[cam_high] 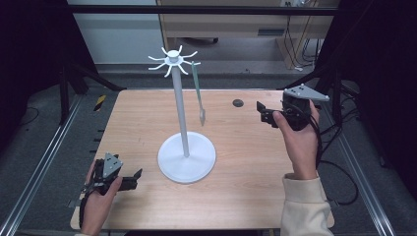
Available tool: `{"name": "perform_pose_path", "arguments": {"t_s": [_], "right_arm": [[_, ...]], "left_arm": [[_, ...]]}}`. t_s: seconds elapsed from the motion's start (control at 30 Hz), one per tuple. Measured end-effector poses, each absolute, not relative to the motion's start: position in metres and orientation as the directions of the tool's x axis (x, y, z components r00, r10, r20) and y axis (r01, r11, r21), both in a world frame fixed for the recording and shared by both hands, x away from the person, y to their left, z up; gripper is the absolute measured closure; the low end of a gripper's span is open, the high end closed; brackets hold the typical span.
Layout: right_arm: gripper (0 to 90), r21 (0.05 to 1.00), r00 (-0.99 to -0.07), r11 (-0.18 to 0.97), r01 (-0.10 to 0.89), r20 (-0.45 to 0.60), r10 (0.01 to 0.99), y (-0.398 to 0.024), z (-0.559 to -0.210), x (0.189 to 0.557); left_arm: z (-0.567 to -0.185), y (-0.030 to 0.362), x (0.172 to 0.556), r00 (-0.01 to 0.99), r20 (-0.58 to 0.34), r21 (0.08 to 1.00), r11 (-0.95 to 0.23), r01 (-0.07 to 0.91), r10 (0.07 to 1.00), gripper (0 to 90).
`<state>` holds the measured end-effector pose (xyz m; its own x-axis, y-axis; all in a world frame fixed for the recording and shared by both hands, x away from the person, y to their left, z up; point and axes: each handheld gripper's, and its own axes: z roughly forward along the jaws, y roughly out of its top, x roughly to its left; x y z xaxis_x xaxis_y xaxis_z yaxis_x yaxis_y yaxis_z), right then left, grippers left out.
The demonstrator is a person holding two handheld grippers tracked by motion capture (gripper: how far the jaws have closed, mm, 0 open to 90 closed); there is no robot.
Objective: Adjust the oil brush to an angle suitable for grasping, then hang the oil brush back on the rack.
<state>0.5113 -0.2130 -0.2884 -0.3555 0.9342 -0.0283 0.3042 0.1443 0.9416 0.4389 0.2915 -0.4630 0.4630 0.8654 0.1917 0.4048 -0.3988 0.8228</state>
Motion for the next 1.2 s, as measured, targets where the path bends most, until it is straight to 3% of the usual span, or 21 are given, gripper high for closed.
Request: {"name": "perform_pose_path", "arguments": {"t_s": [0.57, 1.2], "right_arm": [[10.4, 0.935, -0.249, 0.107, 0.337, -0.021, 0.968, -0.249, -0.303, 0.518], [12.8, 0.887, -0.180, 0.104, 0.450, -0.024, 0.983, -0.269, -0.353, 0.537]], "left_arm": [[-0.463, 0.291, 0.439, 0.464, 0.191, 0.825, -0.397, 0.401, 0.865, 2.7], [-0.462, 0.292, 0.438, 0.464, 0.193, 0.830, -0.396, 0.392, 0.865, 2.7]]}}
